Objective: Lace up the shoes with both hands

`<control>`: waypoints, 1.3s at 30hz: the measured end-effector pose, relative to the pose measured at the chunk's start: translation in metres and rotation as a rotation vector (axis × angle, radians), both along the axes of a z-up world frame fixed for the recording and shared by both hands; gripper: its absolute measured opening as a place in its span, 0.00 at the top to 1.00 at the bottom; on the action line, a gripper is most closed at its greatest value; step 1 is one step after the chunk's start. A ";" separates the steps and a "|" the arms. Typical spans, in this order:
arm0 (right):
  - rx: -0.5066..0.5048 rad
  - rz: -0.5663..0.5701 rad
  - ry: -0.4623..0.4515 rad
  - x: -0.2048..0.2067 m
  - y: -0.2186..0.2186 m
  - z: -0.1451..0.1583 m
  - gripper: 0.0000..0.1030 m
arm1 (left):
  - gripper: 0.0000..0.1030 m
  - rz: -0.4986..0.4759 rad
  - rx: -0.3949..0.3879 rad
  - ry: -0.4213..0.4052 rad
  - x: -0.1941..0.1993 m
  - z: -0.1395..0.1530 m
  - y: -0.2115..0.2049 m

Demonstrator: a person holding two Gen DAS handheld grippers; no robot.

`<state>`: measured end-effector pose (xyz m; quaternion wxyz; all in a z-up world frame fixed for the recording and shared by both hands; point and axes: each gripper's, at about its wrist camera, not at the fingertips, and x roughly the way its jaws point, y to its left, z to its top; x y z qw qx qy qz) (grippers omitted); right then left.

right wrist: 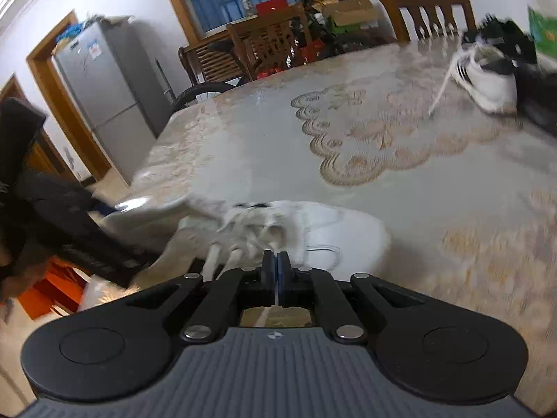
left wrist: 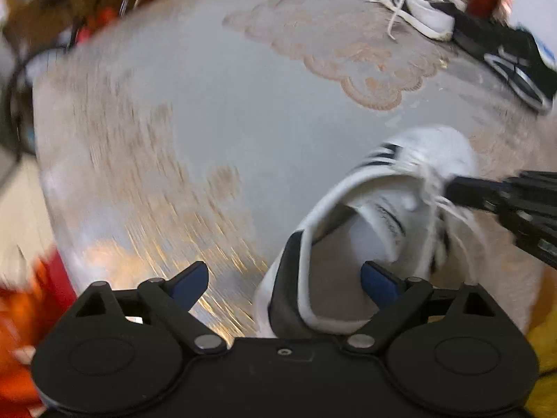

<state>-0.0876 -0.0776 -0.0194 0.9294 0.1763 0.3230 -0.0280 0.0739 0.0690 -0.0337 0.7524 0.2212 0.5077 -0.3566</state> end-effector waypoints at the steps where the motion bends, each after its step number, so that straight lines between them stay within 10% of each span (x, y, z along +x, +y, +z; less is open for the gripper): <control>1: 0.003 0.022 -0.002 0.003 -0.003 0.000 0.99 | 0.09 0.024 -0.004 0.006 -0.007 0.001 0.000; 5: -0.034 0.139 -0.014 0.015 -0.007 0.000 0.99 | 0.16 0.126 -0.012 -0.002 -0.042 0.010 -0.001; 11: -0.003 0.316 -0.074 0.015 -0.027 0.016 0.99 | 0.22 0.261 -0.027 -0.267 -0.079 0.061 0.001; 16: 0.109 0.423 -0.146 0.000 -0.041 0.038 0.99 | 0.22 0.215 -0.038 -0.324 -0.077 0.071 -0.009; 20: 0.190 0.414 -0.151 0.000 -0.038 0.038 0.99 | 0.22 0.114 0.018 -0.305 -0.073 0.055 -0.024; 27: 0.358 0.314 -0.136 -0.003 -0.030 0.024 0.99 | 0.20 0.142 -0.126 -0.225 -0.050 0.048 -0.004; 39: 0.205 0.142 -0.100 -0.029 0.021 0.002 0.99 | 0.19 0.332 -0.485 0.062 -0.014 0.018 0.054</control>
